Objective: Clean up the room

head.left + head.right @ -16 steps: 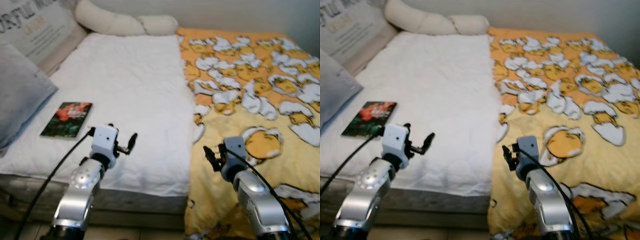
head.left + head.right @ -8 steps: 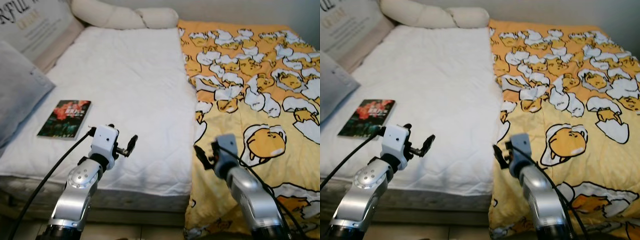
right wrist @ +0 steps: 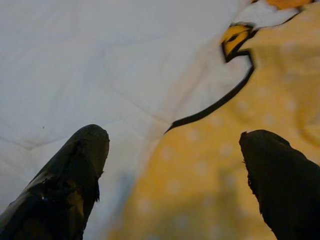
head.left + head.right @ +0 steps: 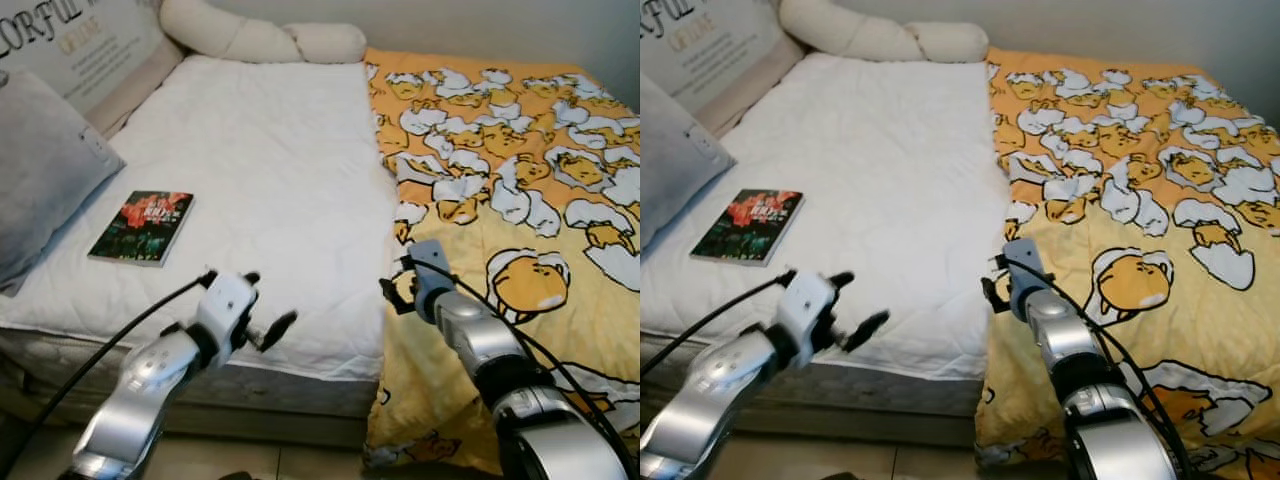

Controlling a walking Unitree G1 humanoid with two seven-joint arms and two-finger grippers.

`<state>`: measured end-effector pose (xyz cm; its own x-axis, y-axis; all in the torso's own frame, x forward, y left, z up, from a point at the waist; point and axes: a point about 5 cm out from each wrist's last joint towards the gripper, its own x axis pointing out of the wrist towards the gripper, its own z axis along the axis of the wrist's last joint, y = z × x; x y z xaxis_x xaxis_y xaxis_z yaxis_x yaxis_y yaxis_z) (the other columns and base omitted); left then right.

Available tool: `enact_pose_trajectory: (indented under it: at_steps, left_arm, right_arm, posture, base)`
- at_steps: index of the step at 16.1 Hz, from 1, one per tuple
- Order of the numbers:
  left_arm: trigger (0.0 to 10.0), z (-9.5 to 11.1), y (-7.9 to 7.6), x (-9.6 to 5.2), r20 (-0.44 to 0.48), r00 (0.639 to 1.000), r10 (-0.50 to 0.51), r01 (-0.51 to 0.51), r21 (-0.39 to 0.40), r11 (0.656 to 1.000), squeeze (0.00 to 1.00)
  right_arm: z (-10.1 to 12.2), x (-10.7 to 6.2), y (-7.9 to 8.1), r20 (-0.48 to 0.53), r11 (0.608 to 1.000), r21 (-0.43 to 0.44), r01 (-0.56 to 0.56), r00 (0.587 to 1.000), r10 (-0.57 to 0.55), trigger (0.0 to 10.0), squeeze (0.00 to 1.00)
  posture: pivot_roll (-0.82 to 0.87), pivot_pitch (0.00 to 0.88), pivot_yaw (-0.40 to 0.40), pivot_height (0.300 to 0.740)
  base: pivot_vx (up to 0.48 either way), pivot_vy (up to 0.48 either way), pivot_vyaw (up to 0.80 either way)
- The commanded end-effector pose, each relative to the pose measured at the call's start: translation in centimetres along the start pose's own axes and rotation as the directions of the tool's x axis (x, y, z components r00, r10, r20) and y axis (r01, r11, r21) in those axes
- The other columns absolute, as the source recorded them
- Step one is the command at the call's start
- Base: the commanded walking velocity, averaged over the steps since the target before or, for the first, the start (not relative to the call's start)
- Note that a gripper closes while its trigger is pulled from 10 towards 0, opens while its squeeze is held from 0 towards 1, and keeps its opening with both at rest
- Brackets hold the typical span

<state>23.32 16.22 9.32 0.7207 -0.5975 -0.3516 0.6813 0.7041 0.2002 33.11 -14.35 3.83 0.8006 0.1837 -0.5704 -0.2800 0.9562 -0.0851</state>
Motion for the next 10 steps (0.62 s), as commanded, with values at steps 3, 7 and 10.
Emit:
enact_pose_trajectory:
  at_steps: [3, 7, 10]
  left_arm:
    - [10.0, 1.8, -1.6, -2.0, 0.005, 0.997, -0.072, 0.072, 0.028, 0.997, 0.33]
    - [10.0, 1.7, -3.4, -4.2, -0.051, 0.994, -0.098, 0.098, -0.002, 0.995, 0.33]
    - [10.0, 2.1, -4.3, -5.0, -0.067, 0.99, -0.123, 0.123, -0.007, 0.992, 0.33]
  right_arm:
    - [0.1, 0.5, -0.2, -0.028, 0.999, -0.033, 0.034, 0.999, -0.035, 10.0, 0.0]
    - [-1.1, 0.7, 0.3, -0.06, 0.999, -0.021, 0.03, 0.998, -0.031, 10.0, 0.0]
    - [-2.4, 0.6, 0.3, -0.109, 0.994, -0.077, 0.078, 0.99, -0.086, 2.8, 0.0]
  posture:
    - [0.05, 0.053, -0.066, 0.74]
    - [0.09, 0.123, -0.065, 0.74]
    - [0.1, 0.148, -0.06, 0.74]
  base:
    - [0.0, 0.0, 0.0]
    - [0.0, 0.0, 0.0]
    - [0.0, 0.0, 0.0]
